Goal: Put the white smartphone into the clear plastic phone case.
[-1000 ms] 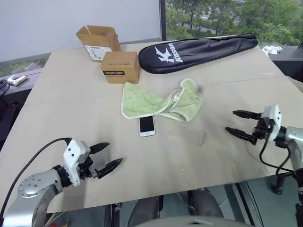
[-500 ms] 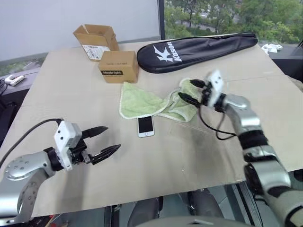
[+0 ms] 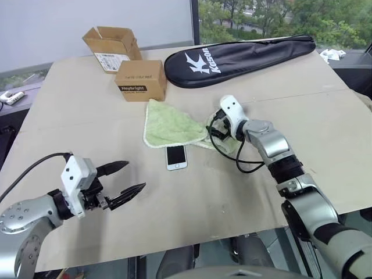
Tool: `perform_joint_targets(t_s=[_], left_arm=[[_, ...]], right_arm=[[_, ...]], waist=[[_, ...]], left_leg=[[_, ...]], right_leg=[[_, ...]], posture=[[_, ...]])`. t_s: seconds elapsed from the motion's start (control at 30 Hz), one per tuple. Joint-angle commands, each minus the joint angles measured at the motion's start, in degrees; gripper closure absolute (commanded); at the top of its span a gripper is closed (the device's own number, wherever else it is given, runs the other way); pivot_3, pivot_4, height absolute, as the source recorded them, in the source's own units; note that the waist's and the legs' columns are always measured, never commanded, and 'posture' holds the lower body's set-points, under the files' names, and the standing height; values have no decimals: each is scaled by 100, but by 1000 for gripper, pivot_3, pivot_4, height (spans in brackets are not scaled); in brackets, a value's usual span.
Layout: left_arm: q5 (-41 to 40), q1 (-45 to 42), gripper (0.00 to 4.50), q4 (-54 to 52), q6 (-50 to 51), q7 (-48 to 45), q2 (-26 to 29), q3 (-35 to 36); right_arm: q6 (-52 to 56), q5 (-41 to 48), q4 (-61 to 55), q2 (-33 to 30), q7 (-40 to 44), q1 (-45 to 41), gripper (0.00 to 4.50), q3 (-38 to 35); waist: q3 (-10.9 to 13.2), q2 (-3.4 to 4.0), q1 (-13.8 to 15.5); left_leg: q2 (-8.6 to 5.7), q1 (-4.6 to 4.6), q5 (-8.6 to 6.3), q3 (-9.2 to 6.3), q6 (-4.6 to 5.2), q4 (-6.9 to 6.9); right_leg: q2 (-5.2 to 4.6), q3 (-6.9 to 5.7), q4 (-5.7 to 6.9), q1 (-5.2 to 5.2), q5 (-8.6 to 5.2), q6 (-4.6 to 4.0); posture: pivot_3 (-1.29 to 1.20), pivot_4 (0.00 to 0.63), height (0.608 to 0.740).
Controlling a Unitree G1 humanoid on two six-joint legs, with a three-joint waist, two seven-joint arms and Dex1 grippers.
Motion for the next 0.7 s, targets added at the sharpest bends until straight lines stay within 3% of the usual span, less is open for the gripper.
perform_joint_targets(t_s=[0.03,0.13,0.2,0.3,0.57,0.7], left_arm=[[-3,-44,0,-56,-64,-63,51,148],[-20,-110,0,-38,-50,-105,59,142],[-19,-120,0,-35,-49,-122,58,141],[-30,-119,0,-33,-42,-151,47,153],[-138,-321,0,-39,-67,-70,-75,153],[-199,-664,0,-38,-61,17,-114,114]], right_arm=[[407,-66,-38,2,133,217,775,281],[483,-41,-45,-6,142,188,2320,249],[477,-32,3,-6,124,149,2933,204],[397,-7,63,15,82,108,4335,120],[-101,296,109,47,-97,-88,4472,-489],[-202,591,-133,-332,138,-285,4472,-917]], waist=[[-2,-1,-4],[-4,-3,-3],[-9,-10,1],[-16,-17,0],[-17,-17,5],[-13,-14,20]], left_leg=[[0,5,0,0,0,0],[1,21,1,-1,-1,0],[0,21,1,-2,-1,1],[0,21,1,-2,-3,2],[1,21,7,-6,-10,2],[0,13,8,-9,-11,3]], right_leg=[[12,0,2,5,1,-1],[15,-2,2,21,2,-3],[15,-2,2,22,2,-3],[14,-3,2,22,2,-3],[15,-6,2,22,9,-11],[15,-9,1,17,9,-12]], posture=[[0,150,740],[0,150,740],[0,150,740],[0,150,740],[0,150,740],[0,150,740]])
